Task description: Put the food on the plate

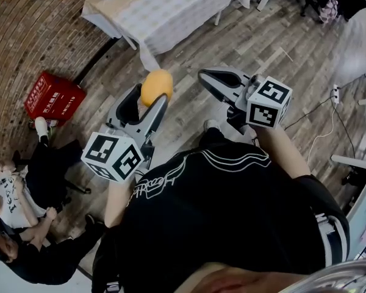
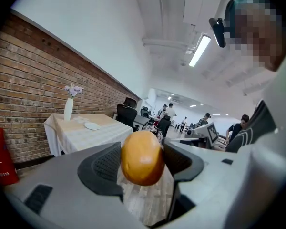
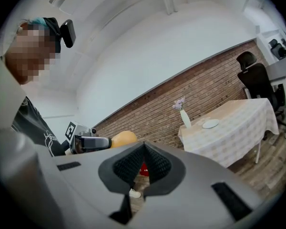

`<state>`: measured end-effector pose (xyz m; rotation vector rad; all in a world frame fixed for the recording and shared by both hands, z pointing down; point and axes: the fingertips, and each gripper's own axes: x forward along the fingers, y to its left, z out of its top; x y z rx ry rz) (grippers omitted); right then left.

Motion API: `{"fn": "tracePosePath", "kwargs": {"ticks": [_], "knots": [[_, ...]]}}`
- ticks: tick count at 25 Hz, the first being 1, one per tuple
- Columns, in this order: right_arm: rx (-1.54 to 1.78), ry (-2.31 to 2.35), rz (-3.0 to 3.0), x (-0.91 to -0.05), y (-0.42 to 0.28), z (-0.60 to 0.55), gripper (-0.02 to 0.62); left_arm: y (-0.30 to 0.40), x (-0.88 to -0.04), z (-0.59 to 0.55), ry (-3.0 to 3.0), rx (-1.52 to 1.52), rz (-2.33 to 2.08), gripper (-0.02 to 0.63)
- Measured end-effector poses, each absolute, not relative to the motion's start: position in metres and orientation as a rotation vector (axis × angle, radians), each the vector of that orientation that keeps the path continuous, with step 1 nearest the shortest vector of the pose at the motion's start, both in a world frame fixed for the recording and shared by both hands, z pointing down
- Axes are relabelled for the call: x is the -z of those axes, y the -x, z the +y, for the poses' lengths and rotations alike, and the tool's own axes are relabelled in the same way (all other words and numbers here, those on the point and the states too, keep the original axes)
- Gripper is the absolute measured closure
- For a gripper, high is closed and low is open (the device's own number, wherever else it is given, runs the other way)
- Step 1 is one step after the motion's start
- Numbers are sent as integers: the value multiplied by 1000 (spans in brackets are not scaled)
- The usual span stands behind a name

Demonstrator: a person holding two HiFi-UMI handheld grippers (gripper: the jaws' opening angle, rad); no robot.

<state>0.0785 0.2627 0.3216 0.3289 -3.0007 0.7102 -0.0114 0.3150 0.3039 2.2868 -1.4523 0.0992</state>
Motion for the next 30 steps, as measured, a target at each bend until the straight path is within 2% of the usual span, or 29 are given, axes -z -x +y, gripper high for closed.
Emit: {"fn": "tracePosePath", "kwargs": {"ticks": [18, 30], "knots": [[-714, -299, -3018, -311, -148, 129, 598, -61, -295, 176, -2280, -102, -1478, 330], [-693, -309, -3036, -314, -175, 84, 598, -88, -296, 135, -2305, -80, -1499, 330]]}}
